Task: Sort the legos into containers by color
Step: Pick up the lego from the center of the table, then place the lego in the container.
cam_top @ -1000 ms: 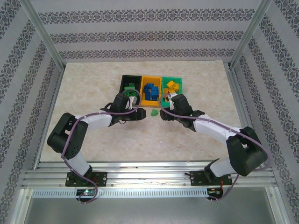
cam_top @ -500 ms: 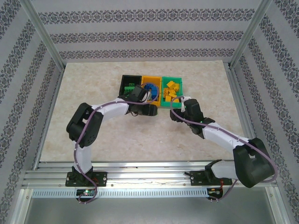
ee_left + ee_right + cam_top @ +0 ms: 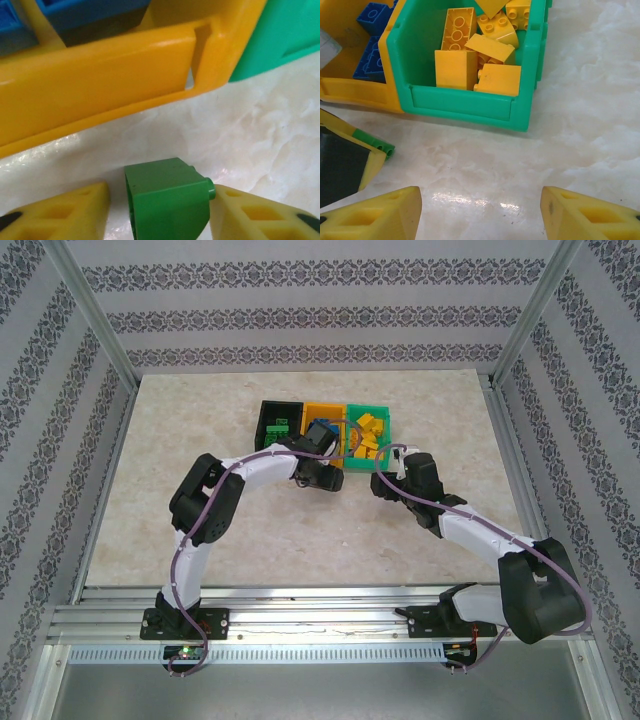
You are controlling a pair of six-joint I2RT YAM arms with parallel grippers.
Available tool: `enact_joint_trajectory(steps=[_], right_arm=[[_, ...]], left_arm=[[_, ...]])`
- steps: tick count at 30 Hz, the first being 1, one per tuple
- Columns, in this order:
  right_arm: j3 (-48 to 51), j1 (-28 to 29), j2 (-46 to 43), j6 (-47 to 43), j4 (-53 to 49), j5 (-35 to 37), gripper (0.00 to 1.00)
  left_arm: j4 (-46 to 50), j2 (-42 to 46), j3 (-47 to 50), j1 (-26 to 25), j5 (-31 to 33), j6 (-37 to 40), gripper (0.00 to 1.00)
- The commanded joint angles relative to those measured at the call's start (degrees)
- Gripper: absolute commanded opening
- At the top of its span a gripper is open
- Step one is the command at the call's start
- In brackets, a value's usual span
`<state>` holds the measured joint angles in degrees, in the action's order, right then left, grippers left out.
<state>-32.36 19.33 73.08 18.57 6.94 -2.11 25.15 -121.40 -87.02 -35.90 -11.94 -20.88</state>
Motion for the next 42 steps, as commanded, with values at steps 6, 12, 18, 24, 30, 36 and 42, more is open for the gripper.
enact_joint_trajectory(steps=[6, 12, 18, 24, 30, 36, 42], right_arm=[[0.45, -0.43, -0.78, 1.21, 1.85, -1.41, 0.64], [0.52, -0.43, -0.92, 1.12, 1.93, -1.41, 0.64], [0.19, -0.43, -0.31, 1.14, 1.95, -1.80, 0.64], [0.36, -0.42, -0.35, 1.47, 2.51, -2.68, 0.65], [0.19, -0.44, 0.06, 1.56, 2.49, -2.90, 0.65], [0.11, -0.37, 0.30, 1.82, 2.82, -3.37, 0.64], [0.08, -0.43, 0.32, 1.89, 2.95, -3.64, 0.64]], left_arm=[[0.96, 2.89, 1.69, -1.01, -0.21, 0.41, 0.34], [2.00, 5.91, 2.32, -0.85, 0.74, 1.15, 0.33], [3.20, 12.50, 5.82, 1.23, 4.33, 2.28, 0.33], [6.01, 17.91, 6.24, 4.67, 9.92, 5.72, 0.33], [8.94, 16.74, -0.26, 9.84, 11.91, 8.96, 0.34], [9.77, 10.52, -10.68, 15.21, 9.46, 10.20, 0.37], [13.70, 0.50, -24.21, 17.04, 7.39, 10.60, 0.60]])
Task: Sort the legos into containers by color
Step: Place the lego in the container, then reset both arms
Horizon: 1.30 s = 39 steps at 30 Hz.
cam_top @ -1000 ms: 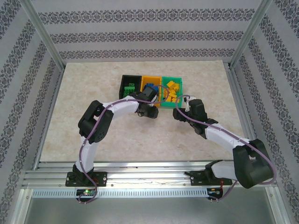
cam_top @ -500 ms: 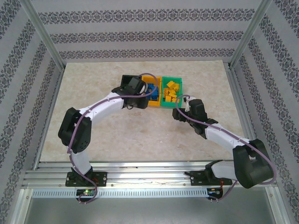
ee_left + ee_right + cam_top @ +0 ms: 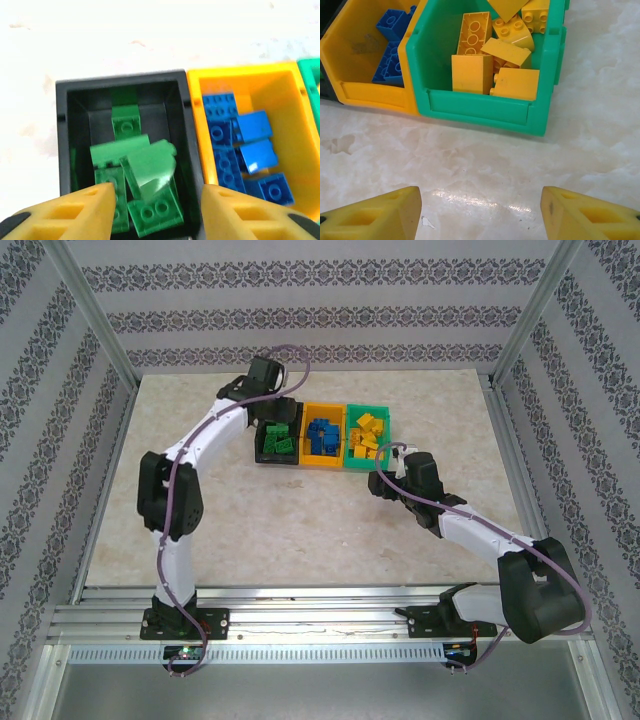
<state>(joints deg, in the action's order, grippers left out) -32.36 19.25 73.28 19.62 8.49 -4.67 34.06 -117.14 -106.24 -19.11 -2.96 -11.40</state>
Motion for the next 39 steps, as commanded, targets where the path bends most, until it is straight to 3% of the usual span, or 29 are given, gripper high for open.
enact_joint_trajectory(steps=[1, 4, 7, 20, 26, 30, 32, 36, 39], right_arm=[[0.09, -0.33, 0.15, 0.71, 1.42, -0.97, 0.64], [0.06, -0.29, 0.14, 0.64, 1.33, -0.85, 0.64], [-0.07, -0.33, 0.37, 0.76, 1.35, -1.09, 0.65], [-0.86, -0.52, -0.46, -0.61, 0.24, 0.42, 0.65], [0.72, -2.44, -6.78, -2.19, -1.13, 2.19, 0.67], [3.65, -5.36, -15.52, -2.76, -0.16, 4.72, 0.69], [3.51, -7.55, -18.44, -2.92, -2.40, 6.57, 0.73], [3.97, -14.50, -20.53, -1.05, -5.38, 8.21, 0.84], [6.84, -17.93, -19.86, 0.66, -0.48, 11.66, 0.96]], left_arm=[[5.76, -4.87, -6.75, 0.21, -2.26, 1.03, 0.64], [5.44, -5.18, -6.98, 0.19, -3.75, 0.24, 0.67], [1.81, -1.61, -0.97, 0.25, -3.64, -0.20, 0.67], [-27.65, 27.34, 42.43, 3.10, -0.09, -3.44, 0.68], [-38.79, 41.18, 59.10, 5.05, 5.37, -3.85, 0.70], [-48.67, 51.82, 71.74, 6.78, 10.42, -4.79, 0.78], [-50.44, 55.55, 75.65, 8.18, 11.37, -4.92, 0.81], [-51.64, 60.26, 80.19, 9.89, 14.86, -3.81, 0.98], [-51.89, 61.12, 82.23, 10.99, 16.23, -3.80, 1.00]])
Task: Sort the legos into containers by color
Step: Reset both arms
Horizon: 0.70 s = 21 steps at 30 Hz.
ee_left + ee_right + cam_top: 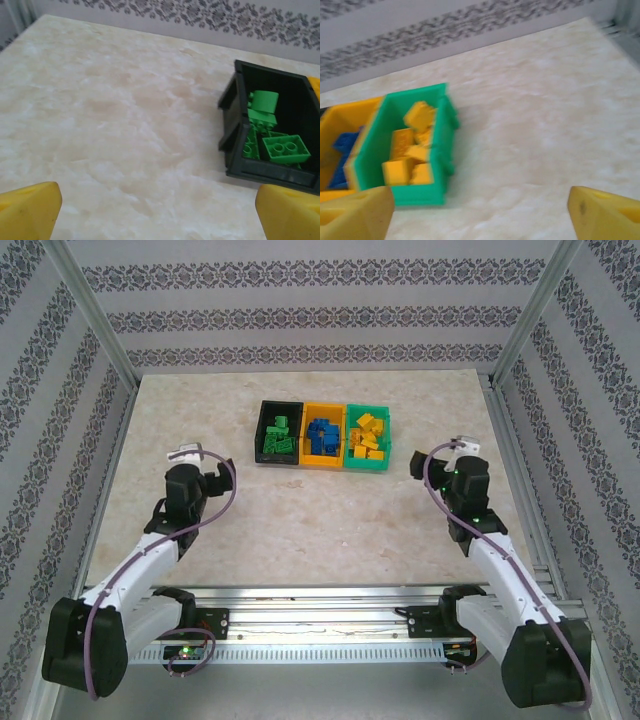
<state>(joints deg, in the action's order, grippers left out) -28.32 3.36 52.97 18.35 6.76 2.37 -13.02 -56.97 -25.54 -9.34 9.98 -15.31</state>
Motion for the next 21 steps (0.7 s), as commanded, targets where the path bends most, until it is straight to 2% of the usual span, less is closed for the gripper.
enact_joint_trajectory(steps=[1, 6, 8, 11, 15, 21], right_arm=[[3.54, -2.59, 1.10, 2.87, 2.58, 7.17, 0.97], [4.58, -3.09, 4.23, 5.37, 6.56, 23.20, 0.98], [5.01, -3.23, 5.85, 3.77, 8.77, 26.25, 0.98], [7.40, -3.14, 8.99, -2.28, 16.96, 23.78, 0.98], [12.68, -3.18, 15.41, -8.81, 33.97, 17.89, 0.98], [10.93, -3.07, 20.80, -12.35, 38.61, 11.38, 0.98]], left_arm=[[-4.99, 0.88, 1.93, 1.55, 3.36, -0.13, 1.00], [-5.73, -0.15, 4.08, 3.16, 5.77, -2.33, 1.00], [-5.71, 0.25, 4.29, 3.89, 6.12, -2.92, 1.00], [-9.00, 0.95, 5.70, 4.77, 5.46, -1.26, 1.00], [-16.48, 0.53, 8.73, 5.12, 6.04, 4.31, 1.00], [-32.59, -11.24, 12.35, 5.86, 5.50, 9.77, 1.00]])
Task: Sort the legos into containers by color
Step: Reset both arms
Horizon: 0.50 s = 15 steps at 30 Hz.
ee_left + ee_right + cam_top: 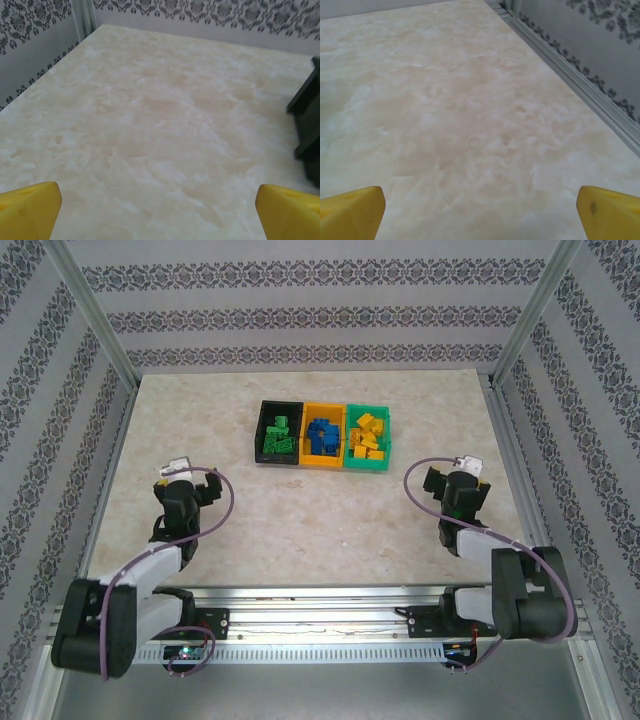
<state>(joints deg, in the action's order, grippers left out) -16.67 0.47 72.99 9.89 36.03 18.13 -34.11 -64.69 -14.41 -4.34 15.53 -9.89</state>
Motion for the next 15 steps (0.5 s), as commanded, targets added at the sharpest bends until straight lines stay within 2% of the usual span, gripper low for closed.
enact_joint_trajectory(steps=[1, 4, 12, 15], right_arm=[[-0.24, -0.21, 1.08, -4.52, 11.15, -5.85, 0.98], [1.32, -0.21, 2.98, -5.04, 16.23, -7.67, 0.98], [2.45, -0.21, 10.12, -6.61, 25.95, -13.82, 0.98], [2.24, -0.13, 12.56, -7.19, 27.60, -15.78, 0.98]], left_arm=[[-14.38, -6.23, 1.32, 0.82, -0.77, 4.88, 1.00], [-18.96, -11.01, 0.10, 0.91, -3.36, 6.47, 1.00], [-12.95, -14.16, -4.97, 0.94, -3.30, 7.69, 1.00], [-10.84, -15.12, -6.71, 1.02, -5.38, 8.50, 1.00]])
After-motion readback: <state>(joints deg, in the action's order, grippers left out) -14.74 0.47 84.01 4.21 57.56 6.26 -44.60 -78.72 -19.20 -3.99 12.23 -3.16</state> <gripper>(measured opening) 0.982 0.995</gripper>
